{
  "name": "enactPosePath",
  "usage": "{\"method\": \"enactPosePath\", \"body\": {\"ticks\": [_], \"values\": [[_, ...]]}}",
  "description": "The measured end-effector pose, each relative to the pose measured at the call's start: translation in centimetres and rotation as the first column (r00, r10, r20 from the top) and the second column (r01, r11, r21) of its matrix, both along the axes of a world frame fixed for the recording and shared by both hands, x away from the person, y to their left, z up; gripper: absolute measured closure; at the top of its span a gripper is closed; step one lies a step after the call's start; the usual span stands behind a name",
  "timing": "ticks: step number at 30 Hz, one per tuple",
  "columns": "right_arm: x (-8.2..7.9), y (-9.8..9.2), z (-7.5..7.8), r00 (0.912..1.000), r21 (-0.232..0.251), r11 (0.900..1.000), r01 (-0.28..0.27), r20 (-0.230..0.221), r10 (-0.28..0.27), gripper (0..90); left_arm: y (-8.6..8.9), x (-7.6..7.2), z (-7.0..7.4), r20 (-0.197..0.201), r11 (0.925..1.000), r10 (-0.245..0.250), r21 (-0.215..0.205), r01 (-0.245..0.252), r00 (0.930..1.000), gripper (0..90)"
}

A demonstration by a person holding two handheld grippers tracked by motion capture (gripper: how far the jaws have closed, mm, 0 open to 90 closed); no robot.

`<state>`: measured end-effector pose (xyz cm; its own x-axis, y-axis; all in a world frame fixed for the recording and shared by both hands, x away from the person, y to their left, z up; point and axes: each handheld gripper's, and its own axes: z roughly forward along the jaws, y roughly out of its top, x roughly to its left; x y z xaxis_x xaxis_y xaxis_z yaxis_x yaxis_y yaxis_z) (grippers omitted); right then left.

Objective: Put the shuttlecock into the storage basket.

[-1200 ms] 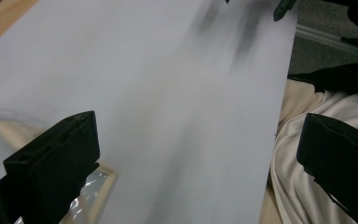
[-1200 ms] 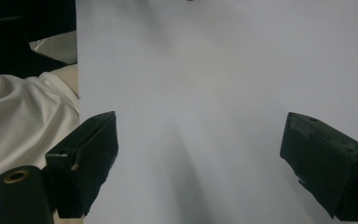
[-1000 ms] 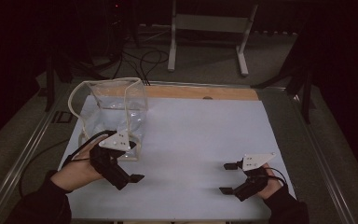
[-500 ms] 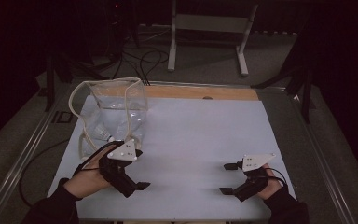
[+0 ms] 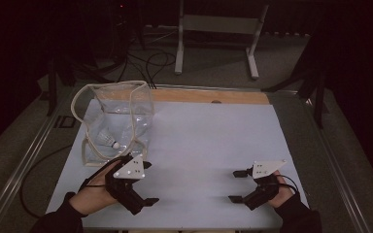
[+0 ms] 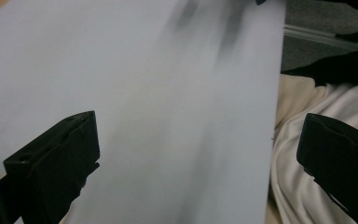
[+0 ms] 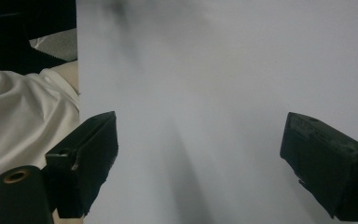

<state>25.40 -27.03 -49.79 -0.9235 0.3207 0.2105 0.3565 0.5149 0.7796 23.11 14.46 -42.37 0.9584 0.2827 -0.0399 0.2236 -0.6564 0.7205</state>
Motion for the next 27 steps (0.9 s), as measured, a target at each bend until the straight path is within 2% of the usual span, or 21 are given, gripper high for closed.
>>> {"method": "enactPosePath", "body": {"ticks": [8, 12, 17, 21, 24, 27], "values": [[0.0, 0.0, 0.0, 1.0000, 0.000, 1.000, 0.001, 0.003, -0.001, 11.2, 0.1, -0.2, -1.1, -0.014, 1.0000, -0.003, 0.000, 0.003, 0.9999, 0.4], [-0.1, 0.0, 0.0, 1.0000, -0.001, 1.000, 0.001, 0.004, -0.001, 11.2, 0.1, -0.3, -2.6, -0.044, 1.0000, -0.001, -0.005, 0.000, 0.9990, 0.4], [-0.1, 0.0, -0.1, 1.0000, -0.002, 1.000, 0.002, 0.003, -0.002, 11.2, 0.3, -0.2, -3.8, -0.059, 0.9999, 0.011, -0.011, -0.012, 0.9982, 0.4], [-0.2, 0.0, -0.2, 1.0000, -0.008, 1.000, 0.004, 0.002, -0.004, 11.2, 0.6, -0.2, -5.4, -0.082, 0.9995, 0.023, -0.017, -0.025, 0.9963, 0.4], [-0.3, -0.1, -0.4, 1.0000, -0.011, 1.000, 0.002, 0.002, -0.002, 11.2, 0.8, -0.1, -6.3, -0.085, 0.9993, 0.034, -0.009, -0.035, 0.9957, 0.4], [-0.3, -0.1, -0.4, 1.0000, -0.011, 1.000, 0.003, 0.004, -0.003, 11.2, 1.0, 0.1, -6.7, -0.098, 0.9989, 0.040, -0.022, -0.043, 0.9944, 0.4]]}}
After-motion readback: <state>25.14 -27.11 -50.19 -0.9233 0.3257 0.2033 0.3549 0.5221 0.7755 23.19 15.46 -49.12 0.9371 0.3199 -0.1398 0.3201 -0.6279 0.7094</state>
